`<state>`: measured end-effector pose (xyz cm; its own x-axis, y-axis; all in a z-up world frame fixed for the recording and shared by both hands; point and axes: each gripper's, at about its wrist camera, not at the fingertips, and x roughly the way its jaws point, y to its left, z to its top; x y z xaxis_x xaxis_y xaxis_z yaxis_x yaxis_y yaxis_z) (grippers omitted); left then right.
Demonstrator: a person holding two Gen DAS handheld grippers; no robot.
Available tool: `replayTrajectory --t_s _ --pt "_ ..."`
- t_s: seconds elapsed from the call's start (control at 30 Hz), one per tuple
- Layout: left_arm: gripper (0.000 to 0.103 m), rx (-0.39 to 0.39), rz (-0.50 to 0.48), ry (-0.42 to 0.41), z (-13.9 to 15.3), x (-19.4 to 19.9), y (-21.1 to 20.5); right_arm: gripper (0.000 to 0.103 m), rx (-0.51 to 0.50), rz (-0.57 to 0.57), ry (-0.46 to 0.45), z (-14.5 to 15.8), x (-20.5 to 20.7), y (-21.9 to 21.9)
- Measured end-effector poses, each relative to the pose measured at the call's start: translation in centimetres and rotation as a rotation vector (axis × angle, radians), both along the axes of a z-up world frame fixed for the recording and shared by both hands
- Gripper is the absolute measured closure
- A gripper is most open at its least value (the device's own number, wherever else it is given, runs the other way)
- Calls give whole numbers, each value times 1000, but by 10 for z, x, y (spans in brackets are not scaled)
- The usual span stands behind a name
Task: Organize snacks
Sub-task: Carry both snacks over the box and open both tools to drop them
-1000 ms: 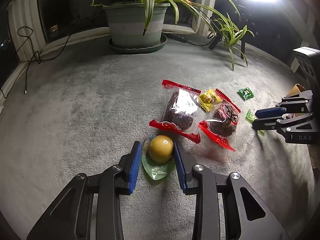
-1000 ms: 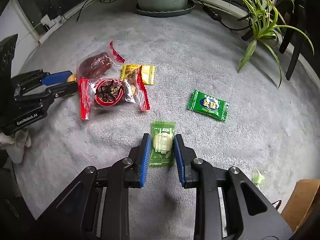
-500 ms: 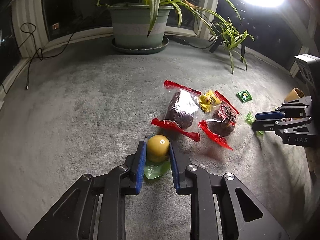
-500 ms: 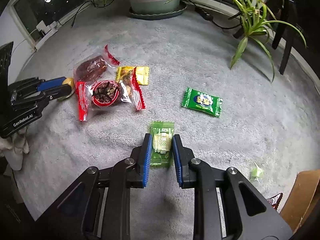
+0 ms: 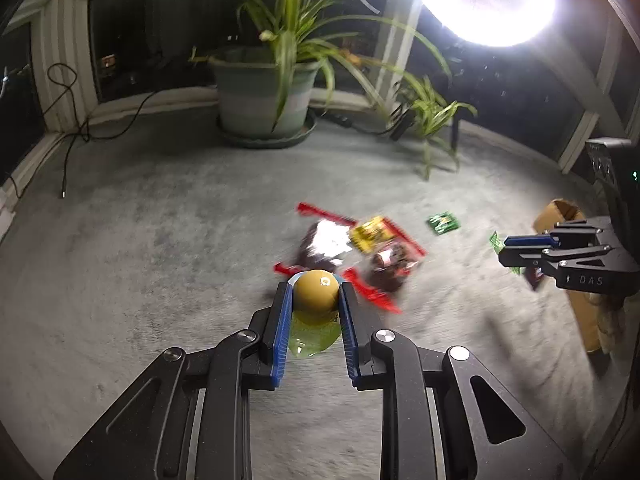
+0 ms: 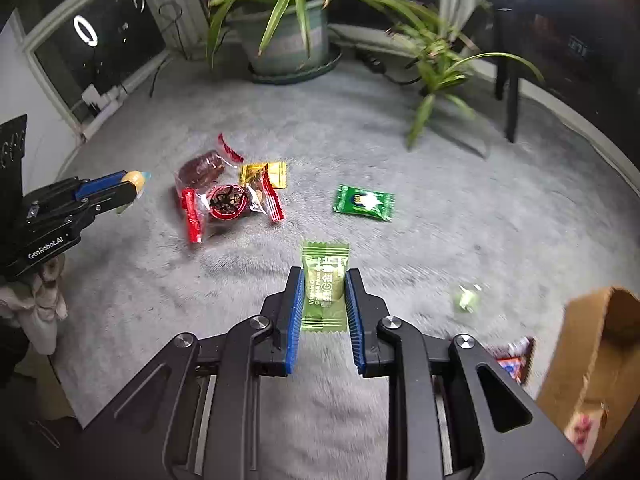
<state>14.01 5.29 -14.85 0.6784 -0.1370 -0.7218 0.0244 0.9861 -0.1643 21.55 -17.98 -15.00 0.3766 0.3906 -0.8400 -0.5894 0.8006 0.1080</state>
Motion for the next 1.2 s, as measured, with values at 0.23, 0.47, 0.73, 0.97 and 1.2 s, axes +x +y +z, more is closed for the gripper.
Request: replayTrajectory --t_s 0.23,0.47,0.73,0.97,1.2 --pt "81 -45 -57 -39 21 -8 -30 82 65 -96 -49 35 -30 -57" --pt "81 -89 -165 -77 41 -10 -93 82 80 -215 -87 57 -54 -130" --pt "81 -130 -307 -97 52 -10 -176 82 77 -352 -106 64 -77 -214" --pt "81 -155 -436 -89 55 -12 -249 82 62 -436 -98 58 -91 -267" --pt "81 -163 -557 -73 53 -17 -316 82 59 -499 -79 45 -100 -306"
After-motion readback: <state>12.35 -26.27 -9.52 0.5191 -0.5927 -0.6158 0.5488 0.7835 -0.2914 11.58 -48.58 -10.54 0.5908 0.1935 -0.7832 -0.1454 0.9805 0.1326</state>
